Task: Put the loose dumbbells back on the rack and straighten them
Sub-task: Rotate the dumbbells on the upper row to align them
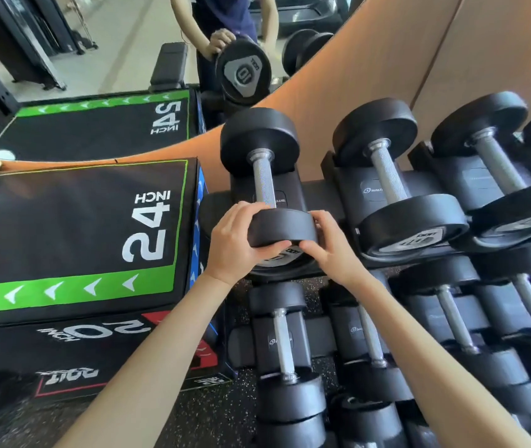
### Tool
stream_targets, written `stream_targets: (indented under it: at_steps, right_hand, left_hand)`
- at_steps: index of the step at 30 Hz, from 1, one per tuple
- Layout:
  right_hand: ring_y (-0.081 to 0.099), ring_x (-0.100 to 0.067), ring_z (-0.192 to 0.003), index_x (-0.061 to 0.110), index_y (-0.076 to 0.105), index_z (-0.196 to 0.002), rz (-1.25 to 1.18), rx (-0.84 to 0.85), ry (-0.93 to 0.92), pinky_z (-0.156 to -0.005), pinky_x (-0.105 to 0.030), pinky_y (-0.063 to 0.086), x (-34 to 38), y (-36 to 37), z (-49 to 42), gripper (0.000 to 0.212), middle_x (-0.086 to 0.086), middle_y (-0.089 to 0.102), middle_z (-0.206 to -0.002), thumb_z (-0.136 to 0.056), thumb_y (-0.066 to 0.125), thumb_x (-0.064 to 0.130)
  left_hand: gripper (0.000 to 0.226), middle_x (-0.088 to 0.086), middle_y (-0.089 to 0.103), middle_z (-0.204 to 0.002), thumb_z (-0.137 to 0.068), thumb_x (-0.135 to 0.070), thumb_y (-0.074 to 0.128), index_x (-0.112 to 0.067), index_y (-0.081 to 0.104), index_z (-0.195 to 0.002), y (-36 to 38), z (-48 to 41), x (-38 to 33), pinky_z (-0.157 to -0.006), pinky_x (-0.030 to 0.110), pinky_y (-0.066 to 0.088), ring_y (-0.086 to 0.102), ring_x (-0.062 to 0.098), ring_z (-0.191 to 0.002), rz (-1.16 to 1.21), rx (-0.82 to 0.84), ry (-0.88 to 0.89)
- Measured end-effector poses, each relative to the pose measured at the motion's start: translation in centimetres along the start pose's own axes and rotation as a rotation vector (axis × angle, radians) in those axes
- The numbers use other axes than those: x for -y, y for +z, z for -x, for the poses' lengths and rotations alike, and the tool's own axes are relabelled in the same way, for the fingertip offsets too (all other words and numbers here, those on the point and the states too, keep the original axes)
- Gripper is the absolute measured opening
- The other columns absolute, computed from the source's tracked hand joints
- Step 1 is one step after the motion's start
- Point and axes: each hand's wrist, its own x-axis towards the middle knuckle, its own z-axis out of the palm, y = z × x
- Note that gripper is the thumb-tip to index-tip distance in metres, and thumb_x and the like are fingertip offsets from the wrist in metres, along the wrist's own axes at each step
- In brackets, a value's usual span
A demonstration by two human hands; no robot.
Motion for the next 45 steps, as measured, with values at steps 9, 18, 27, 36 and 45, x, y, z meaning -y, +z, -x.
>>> stream_targets:
  at_steps: [9, 18, 27, 36, 45]
  right_hand:
    - [0.047, -0.030, -0.087, 0.004, 0.048, -0.108, 0.802, -0.021, -0.172, -0.062, -0.042, 0.046, 4.8, -0.2, -0.8, 0.086, -0.010, 0.048, -0.099, -0.073, 0.027, 0.079]
    - [0.045, -0.026, -0.062, 0.005, 0.051, -0.081, 1.218, -0.098, -0.459, -0.049, -0.031, 0.033, 7.1, 1.5, -1.9, 0.078, -0.009, 0.051, -0.075, -0.082, 0.017, 0.075]
    - [0.049, -0.012, -0.105, 0.017, 0.053, -0.119, 0.145, -0.078, -0.121, -0.093, -0.022, 0.037, 3.9, 0.8, 0.0, 0.048, 0.004, 0.055, -0.109, -0.081, 0.051, 0.045]
    - [0.052, 0.000, -0.080, 0.020, 0.051, -0.095, -0.226, -0.250, 0.086, -0.074, -0.015, 0.043, 1.8, 1.9, 0.4, 0.032, 0.005, 0.056, -0.089, -0.073, 0.051, 0.043]
    - [0.048, -0.019, -0.083, 0.024, 0.049, -0.086, 0.174, -0.312, -0.054, -0.075, -0.028, 0.038, 3.2, 3.0, -1.2, 0.030, 0.002, 0.052, -0.080, -0.073, 0.054, 0.051]
  left_hand:
    - [0.044, 0.005, 0.052, -0.091, -0.076, -0.036, 0.055, -0.001, 0.056, -0.102, 1.1, 2.3, 1.9, -0.080, 0.014, 0.039, 0.047, -0.004, -0.087, 0.302, -0.159, -0.237]
    - [0.062, -0.005, 0.051, -0.094, -0.089, -0.069, 0.028, -0.012, 0.047, -0.105, 3.0, 4.1, 1.9, -0.078, 0.014, 0.039, 0.048, -0.008, -0.089, 0.481, -0.385, -0.352]
    - [0.061, 0.003, 0.051, -0.112, -0.084, -0.047, 0.046, 0.001, 0.046, -0.121, 0.7, 4.2, 2.2, -0.091, 0.034, 0.042, 0.049, 0.014, -0.102, 0.376, 0.068, -0.345]
    - [0.054, 0.000, 0.060, -0.105, -0.074, -0.046, 0.070, -0.008, 0.058, -0.110, 0.7, 1.6, 0.0, -0.088, 0.024, 0.043, 0.055, 0.014, -0.098, 0.262, 0.018, -0.170]
    - [0.048, 0.005, 0.053, -0.097, -0.075, -0.034, 0.071, -0.002, 0.053, -0.105, 1.6, 3.5, 2.4, -0.083, 0.028, 0.045, 0.052, 0.008, -0.092, 0.430, -0.126, -0.257]
